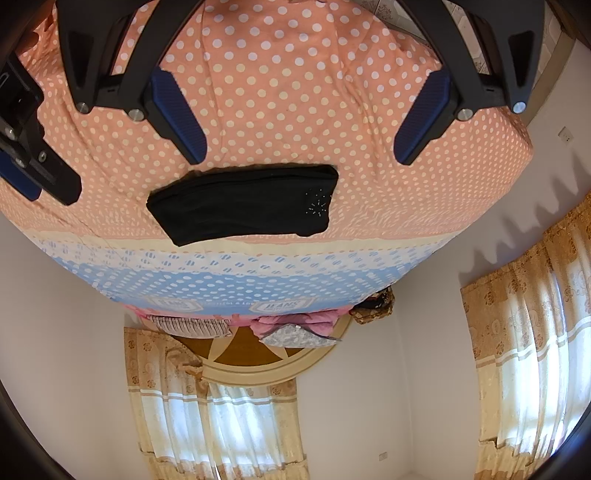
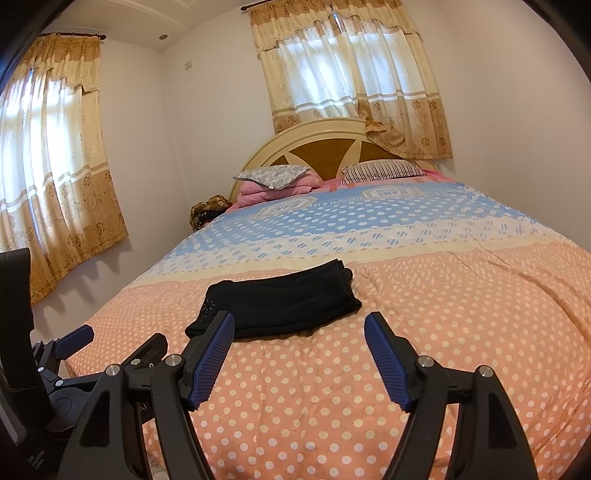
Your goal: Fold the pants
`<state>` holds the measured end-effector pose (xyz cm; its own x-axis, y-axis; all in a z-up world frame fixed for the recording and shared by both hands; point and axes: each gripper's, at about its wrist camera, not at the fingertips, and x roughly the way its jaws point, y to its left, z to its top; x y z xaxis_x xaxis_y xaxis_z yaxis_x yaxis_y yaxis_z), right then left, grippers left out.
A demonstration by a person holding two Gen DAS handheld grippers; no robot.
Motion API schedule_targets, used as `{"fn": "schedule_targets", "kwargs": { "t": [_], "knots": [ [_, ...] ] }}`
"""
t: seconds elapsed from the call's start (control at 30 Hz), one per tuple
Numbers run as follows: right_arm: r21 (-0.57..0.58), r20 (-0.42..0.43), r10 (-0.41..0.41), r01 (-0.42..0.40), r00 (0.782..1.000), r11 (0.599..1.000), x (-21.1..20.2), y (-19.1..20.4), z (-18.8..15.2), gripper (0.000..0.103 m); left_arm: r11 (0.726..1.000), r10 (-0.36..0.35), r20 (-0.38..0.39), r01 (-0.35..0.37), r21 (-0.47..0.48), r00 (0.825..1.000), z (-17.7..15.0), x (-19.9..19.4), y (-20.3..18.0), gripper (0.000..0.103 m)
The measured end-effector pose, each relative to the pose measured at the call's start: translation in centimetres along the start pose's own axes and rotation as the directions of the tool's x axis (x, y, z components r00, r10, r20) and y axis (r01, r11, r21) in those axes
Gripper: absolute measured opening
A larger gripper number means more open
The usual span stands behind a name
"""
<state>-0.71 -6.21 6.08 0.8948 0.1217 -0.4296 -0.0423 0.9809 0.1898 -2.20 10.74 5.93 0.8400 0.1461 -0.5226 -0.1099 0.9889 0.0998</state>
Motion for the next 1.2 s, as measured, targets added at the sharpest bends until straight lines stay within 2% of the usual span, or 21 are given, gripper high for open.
{"fn": "schedule_targets", "kwargs": {
  "t": [1.2],
  "knots": [
    [0.002,-0.008,0.002,-0.002,1.0,1.0,0.19,-0.72,-0.17,0.074,1.0,0.02,0.0,-0.02,-0.002,1.0,0.06,0.33,0.31,0.103]
  ]
}}
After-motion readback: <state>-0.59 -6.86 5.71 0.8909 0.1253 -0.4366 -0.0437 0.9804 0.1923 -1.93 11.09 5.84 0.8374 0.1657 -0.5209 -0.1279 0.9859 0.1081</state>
